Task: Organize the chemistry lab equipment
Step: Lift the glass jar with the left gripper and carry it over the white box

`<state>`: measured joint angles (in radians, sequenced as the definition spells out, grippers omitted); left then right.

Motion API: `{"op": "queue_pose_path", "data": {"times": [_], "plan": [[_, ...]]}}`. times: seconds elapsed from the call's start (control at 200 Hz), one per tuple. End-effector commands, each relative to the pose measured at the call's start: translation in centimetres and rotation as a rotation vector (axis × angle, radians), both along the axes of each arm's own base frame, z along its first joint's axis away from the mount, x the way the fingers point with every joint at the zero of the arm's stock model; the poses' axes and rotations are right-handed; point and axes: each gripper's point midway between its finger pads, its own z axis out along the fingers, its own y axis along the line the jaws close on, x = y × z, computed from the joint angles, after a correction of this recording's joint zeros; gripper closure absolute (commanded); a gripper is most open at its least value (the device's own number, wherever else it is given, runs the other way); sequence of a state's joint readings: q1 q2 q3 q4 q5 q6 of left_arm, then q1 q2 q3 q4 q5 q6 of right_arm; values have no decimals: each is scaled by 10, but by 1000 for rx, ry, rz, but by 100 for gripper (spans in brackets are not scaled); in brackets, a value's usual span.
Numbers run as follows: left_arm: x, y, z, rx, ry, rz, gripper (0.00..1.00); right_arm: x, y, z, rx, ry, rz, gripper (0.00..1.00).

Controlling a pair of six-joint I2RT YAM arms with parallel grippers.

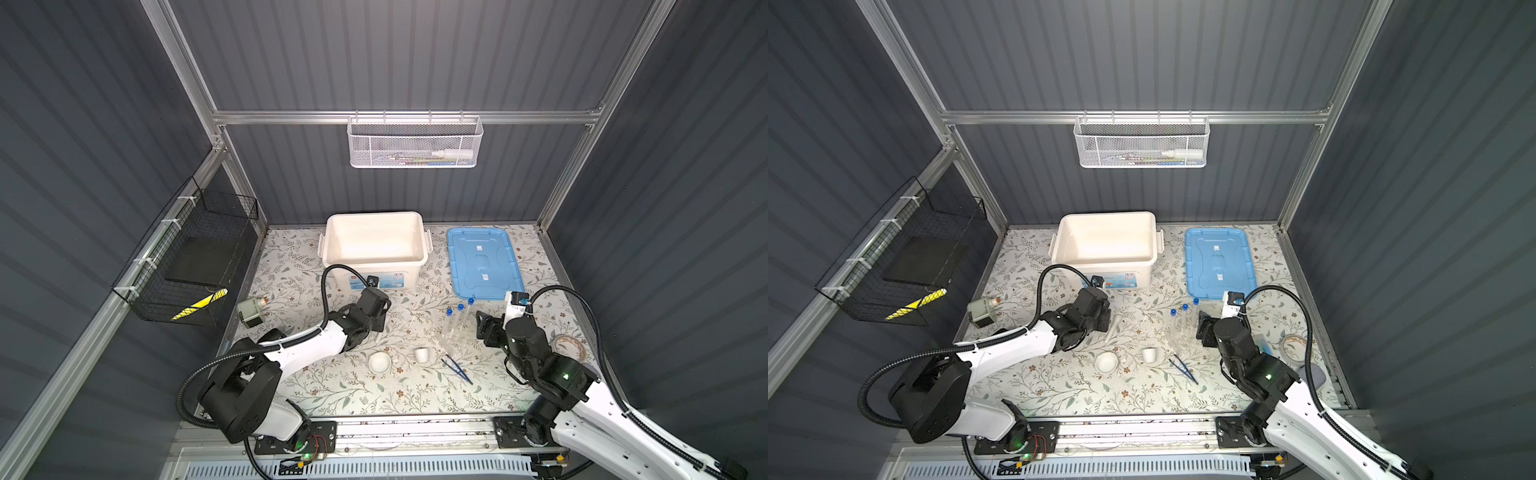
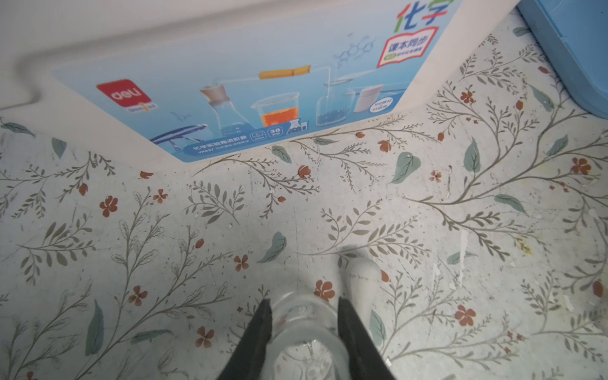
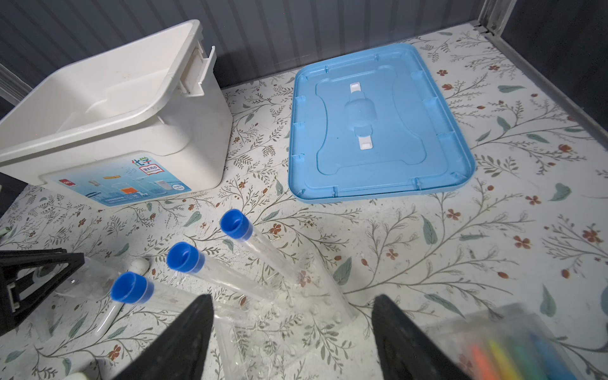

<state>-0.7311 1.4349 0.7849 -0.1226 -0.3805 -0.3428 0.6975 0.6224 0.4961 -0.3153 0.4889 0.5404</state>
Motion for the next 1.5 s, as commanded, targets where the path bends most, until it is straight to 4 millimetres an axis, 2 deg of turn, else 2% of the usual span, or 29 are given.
{"op": "queue_pose_path", "data": {"times": [0.0,0.215,0.36,0.49,0.85,0.865,0.905,0.99,1.02,1.176,1.341,1.491], "plan": [[8,0,32,-20,-60,1,75,4,1,12,-9,-17,12,22],[7,0,64,-40,-93,-9,77,18,-1,37,11,-35,30,22],[6,0,94,-50,-116,-22,79,28,-3,60,11,-55,42,22],[9,-1,124,-51,-157,-31,79,44,5,81,8,-58,104,20],[47,-26,191,2,-222,-54,79,99,31,116,57,-59,217,19],[50,-29,203,-11,-244,-53,78,101,31,117,59,-58,216,19],[56,-33,211,-11,-255,-60,78,105,33,120,69,-57,220,19],[70,-43,216,12,-264,-76,77,111,33,131,88,-72,221,19],[76,-46,217,16,-265,-77,77,118,36,125,85,-50,225,19],[114,-51,213,-57,-234,-81,77,130,37,136,67,-45,230,16],[147,-58,204,-124,-236,-112,77,143,34,134,84,-4,228,16],[168,-76,191,-168,-242,-202,77,151,31,126,86,10,240,15]]}}
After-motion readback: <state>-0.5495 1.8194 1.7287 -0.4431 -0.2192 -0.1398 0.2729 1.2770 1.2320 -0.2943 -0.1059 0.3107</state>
